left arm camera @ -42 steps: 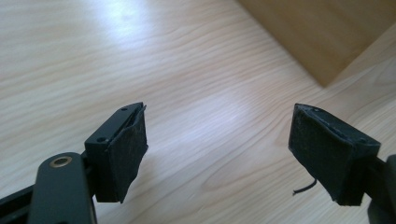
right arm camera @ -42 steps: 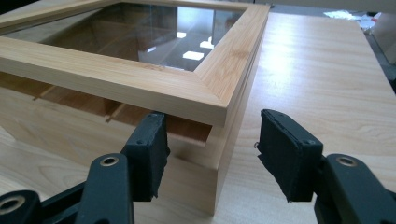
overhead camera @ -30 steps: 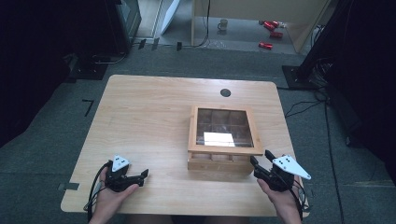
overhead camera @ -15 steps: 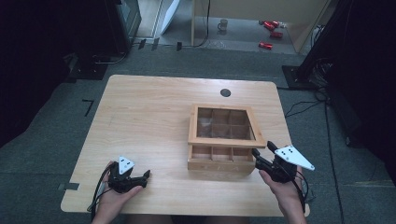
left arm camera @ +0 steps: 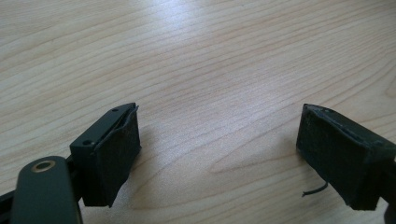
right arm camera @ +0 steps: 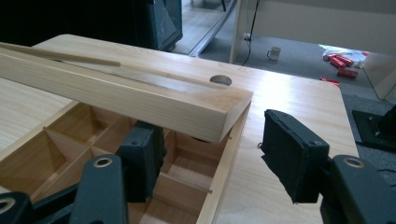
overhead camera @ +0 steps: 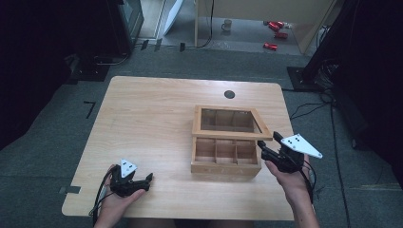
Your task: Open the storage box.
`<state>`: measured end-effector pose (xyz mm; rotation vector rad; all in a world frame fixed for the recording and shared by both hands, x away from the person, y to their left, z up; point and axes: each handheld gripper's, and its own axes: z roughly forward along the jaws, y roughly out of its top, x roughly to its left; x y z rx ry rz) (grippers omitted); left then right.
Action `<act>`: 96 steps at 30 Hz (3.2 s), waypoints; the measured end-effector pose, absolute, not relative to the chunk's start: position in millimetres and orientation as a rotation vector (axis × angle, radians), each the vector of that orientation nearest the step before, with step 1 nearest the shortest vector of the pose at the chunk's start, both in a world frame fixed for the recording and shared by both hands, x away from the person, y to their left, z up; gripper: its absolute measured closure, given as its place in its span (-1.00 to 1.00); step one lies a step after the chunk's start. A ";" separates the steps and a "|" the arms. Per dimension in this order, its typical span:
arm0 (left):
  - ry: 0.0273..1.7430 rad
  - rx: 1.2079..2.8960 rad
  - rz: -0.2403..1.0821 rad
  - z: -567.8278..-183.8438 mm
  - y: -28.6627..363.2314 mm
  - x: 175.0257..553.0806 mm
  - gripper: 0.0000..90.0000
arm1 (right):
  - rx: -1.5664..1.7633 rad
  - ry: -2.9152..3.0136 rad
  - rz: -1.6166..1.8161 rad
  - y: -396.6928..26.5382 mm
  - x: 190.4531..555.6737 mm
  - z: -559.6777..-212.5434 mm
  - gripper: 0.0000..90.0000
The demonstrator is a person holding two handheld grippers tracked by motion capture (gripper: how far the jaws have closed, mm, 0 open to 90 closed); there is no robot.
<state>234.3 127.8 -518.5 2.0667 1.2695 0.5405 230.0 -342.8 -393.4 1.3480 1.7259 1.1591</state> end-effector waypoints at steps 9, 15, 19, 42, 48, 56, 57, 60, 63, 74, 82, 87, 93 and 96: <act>1.271 2.064 0.538 -518.6 127.7 234.3 -0.68 | 1.330 1.723 1.160 -342.6 244.4 -385.4 -0.11; 1.272 2.060 0.537 -518.6 127.7 234.4 -0.68 | 1.296 1.711 1.161 -343.2 253.5 -379.7 -0.13; 1.266 2.061 0.536 -518.7 128.2 234.6 -0.68 | 1.265 1.725 1.169 -343.8 259.5 -379.6 -0.14; 1.259 2.047 0.504 -518.2 131.8 235.8 -0.68 | 1.206 1.751 1.248 -345.2 280.3 -381.9 -0.11; 1.259 2.045 0.503 -518.2 131.9 235.8 -0.68 | 1.202 1.755 1.239 -346.6 287.6 -380.6 -0.06; 1.257 2.049 0.502 -518.1 132.4 235.9 -0.68 | 1.186 1.737 1.238 -348.5 298.9 -378.3 0.01; 1.256 2.049 0.502 -518.1 132.5 235.9 -0.68 | 1.187 1.738 1.241 -349.0 300.6 -378.0 0.01; 1.257 2.046 0.501 -518.1 132.4 235.9 -0.68 | 1.186 1.744 1.239 -349.7 306.5 -377.1 0.01; 1.258 2.043 0.500 -518.2 132.5 235.9 -0.68 | 1.187 1.751 1.234 -350.0 312.6 -376.2 0.01; 1.256 2.044 0.494 -518.0 133.3 236.1 -0.68 | 1.197 1.764 1.214 -351.1 335.1 -381.4 0.03; 1.256 2.043 0.491 -518.0 133.6 236.1 -0.68 | 1.203 1.771 1.220 -354.3 347.0 -384.6 0.09; 1.255 2.042 0.490 -518.0 133.6 236.3 -0.68 | 1.202 1.762 1.212 -356.5 353.7 -382.3 0.23; 1.255 2.041 0.488 -518.0 133.8 236.3 -0.68 | 1.247 1.698 1.264 -363.2 362.9 -381.4 0.46; 1.255 2.040 0.486 -518.0 133.9 236.4 -0.68 | 1.256 1.691 1.249 -362.0 368.7 -379.8 0.47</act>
